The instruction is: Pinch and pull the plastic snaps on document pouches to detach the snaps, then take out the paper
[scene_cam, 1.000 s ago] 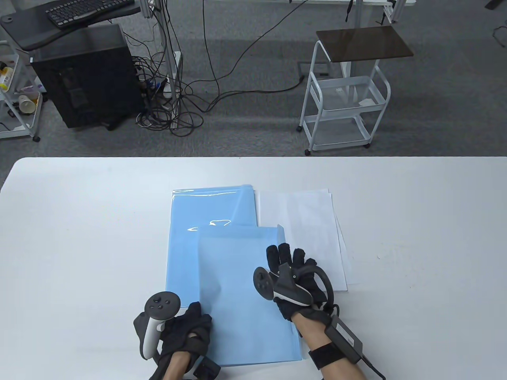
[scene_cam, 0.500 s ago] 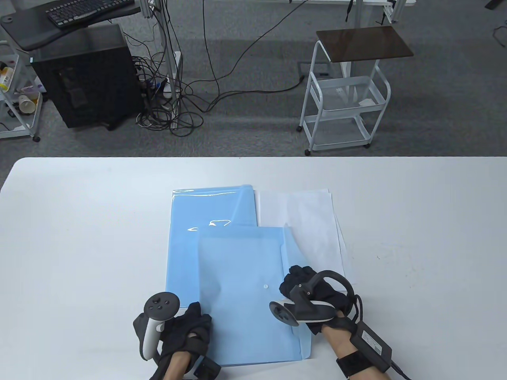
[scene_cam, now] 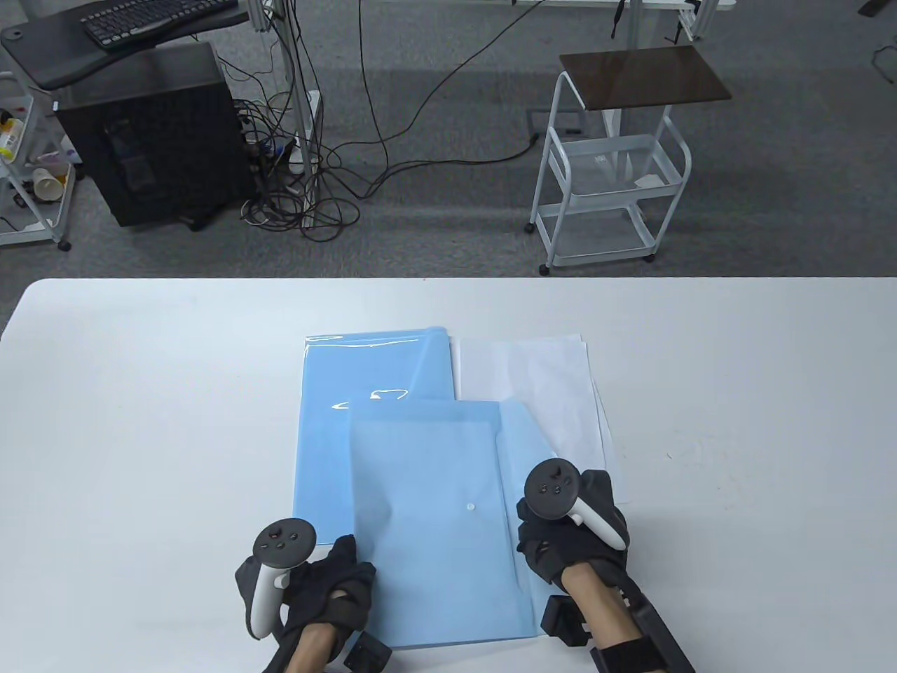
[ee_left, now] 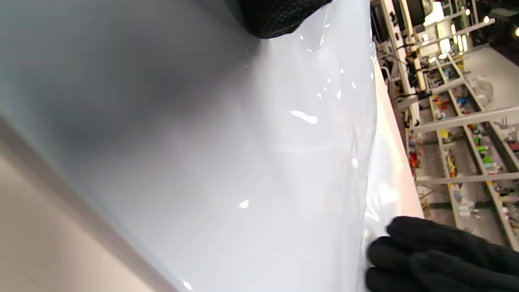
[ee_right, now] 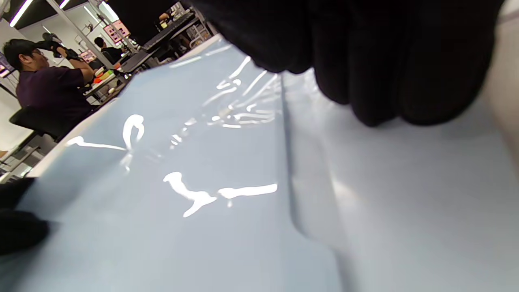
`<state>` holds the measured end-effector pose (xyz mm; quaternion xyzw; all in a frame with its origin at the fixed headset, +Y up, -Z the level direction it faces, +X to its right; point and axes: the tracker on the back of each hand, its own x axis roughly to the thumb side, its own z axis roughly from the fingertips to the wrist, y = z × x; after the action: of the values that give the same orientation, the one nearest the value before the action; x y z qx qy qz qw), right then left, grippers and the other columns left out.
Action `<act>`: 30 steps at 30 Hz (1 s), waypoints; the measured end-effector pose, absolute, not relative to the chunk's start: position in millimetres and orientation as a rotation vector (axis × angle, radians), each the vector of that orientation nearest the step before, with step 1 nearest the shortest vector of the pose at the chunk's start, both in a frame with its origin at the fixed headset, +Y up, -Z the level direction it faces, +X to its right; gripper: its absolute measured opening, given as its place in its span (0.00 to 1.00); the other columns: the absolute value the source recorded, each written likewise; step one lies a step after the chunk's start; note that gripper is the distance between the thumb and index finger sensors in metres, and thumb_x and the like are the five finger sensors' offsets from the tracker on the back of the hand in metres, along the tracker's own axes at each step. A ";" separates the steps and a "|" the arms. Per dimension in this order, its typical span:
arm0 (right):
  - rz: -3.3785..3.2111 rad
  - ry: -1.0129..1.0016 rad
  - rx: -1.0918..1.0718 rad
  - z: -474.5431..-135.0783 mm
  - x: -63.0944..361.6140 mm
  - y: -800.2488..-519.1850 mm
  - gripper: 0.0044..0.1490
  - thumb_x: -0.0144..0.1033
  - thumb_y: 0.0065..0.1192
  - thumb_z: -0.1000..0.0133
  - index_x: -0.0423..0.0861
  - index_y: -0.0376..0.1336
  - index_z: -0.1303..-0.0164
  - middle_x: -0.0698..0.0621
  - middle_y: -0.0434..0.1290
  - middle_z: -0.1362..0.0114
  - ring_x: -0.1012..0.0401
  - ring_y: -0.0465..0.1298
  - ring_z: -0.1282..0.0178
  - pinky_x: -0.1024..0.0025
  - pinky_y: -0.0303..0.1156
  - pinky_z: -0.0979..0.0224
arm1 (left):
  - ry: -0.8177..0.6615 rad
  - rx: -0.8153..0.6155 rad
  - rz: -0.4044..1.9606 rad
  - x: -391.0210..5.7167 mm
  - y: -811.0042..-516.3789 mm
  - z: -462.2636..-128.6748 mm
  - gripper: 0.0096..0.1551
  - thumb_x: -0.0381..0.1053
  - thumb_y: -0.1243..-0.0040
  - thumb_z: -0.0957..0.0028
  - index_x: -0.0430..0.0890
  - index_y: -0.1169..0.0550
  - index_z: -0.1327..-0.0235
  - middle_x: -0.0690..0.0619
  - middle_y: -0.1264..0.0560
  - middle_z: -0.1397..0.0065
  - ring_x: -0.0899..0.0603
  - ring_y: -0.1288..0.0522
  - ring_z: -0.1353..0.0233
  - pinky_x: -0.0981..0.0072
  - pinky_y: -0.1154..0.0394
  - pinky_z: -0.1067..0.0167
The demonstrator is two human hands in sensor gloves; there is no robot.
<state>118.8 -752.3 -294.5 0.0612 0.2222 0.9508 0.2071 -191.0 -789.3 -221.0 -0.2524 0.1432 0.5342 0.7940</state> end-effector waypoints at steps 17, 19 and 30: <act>2.852 0.271 0.197 -298.9 121.8 -780.5 0.35 0.41 0.75 0.46 0.41 0.67 0.31 0.49 0.81 0.49 0.56 0.83 0.65 0.59 0.83 0.64 | 0.316 -0.598 1.318 -194.3 -796.0 -221.7 0.32 0.35 0.50 0.42 0.37 0.42 0.24 0.48 0.26 0.30 0.42 0.15 0.44 0.48 0.19 0.45; 2.848 0.275 0.197 -299.1 122.7 -780.8 0.36 0.43 0.74 0.46 0.41 0.67 0.31 0.50 0.81 0.50 0.57 0.83 0.66 0.59 0.83 0.65 | 0.315 -0.599 1.318 -194.2 -796.0 -221.7 0.32 0.35 0.50 0.42 0.37 0.42 0.24 0.48 0.26 0.30 0.42 0.16 0.44 0.48 0.19 0.44; 2.150 0.479 0.155 -299.2 153.3 -785.7 0.35 0.40 0.61 0.40 0.37 0.62 0.25 0.38 0.80 0.34 0.47 0.85 0.54 0.49 0.83 0.56 | 0.316 -0.593 1.298 -197.4 -795.8 -221.7 0.32 0.35 0.50 0.41 0.37 0.43 0.24 0.48 0.26 0.29 0.41 0.16 0.43 0.47 0.19 0.44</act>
<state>153.3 -785.7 -299.2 0.0627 0.1937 0.8696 0.4497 -197.4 -795.8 -221.7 -0.2706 0.1443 0.5927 0.7447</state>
